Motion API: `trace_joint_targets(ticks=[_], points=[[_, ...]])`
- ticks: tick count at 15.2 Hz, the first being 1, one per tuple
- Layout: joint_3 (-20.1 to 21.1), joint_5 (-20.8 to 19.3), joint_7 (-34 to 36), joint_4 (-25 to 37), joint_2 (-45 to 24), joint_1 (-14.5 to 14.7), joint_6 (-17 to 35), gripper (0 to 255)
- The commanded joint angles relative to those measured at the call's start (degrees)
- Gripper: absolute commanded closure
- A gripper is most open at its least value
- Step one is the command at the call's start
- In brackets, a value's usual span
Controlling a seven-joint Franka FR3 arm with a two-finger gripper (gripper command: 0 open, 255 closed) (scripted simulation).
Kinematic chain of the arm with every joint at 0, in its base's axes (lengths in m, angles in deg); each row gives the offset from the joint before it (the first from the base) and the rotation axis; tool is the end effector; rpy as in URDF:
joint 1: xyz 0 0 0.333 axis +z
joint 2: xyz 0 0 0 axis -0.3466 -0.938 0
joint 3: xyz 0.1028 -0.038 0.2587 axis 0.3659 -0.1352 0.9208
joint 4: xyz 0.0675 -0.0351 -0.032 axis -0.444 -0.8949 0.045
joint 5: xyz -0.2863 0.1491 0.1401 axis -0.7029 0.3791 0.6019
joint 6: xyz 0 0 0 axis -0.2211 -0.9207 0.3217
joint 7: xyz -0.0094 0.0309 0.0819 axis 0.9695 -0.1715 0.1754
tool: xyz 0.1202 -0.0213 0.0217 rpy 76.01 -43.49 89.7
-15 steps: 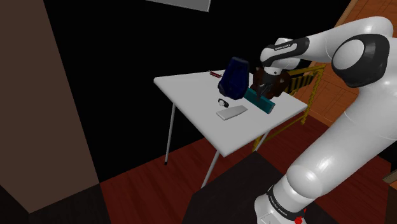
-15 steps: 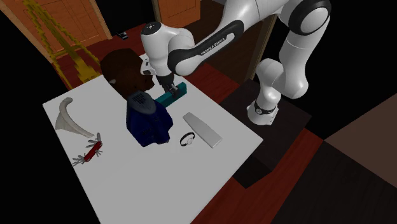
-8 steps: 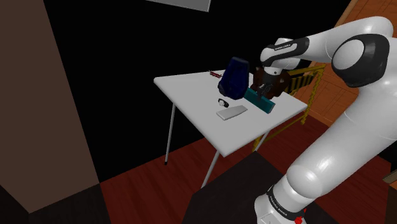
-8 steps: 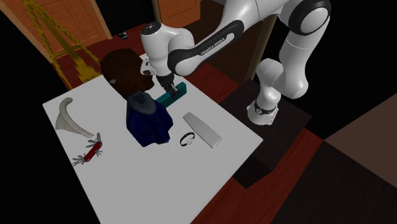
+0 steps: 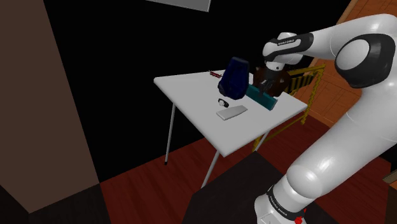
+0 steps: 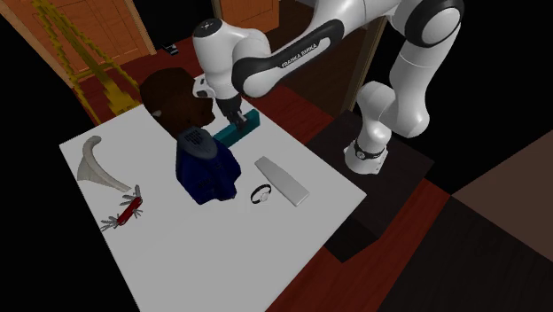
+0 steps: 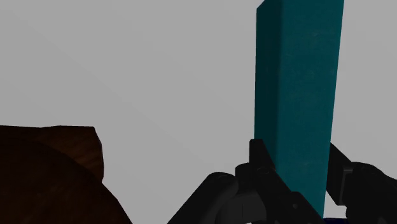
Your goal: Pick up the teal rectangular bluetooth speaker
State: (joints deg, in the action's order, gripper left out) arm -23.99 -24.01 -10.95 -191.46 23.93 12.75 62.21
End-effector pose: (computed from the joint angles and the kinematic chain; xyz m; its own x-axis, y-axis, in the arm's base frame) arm 0.3945 -0.3170 0.4187 0.9979 0.0135 -0.0632 0.0142 -0.9998 0.0101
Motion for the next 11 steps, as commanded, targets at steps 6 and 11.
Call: trace_joint_targets(ticks=[6, 11], points=[[0.2, -0.6, 0.2, 4.0, 1.4, 0.1, -5.2, 255], [0.3, -0.7, 0.2, 6.0, 1.7, 0.2, -7.5, 255]])
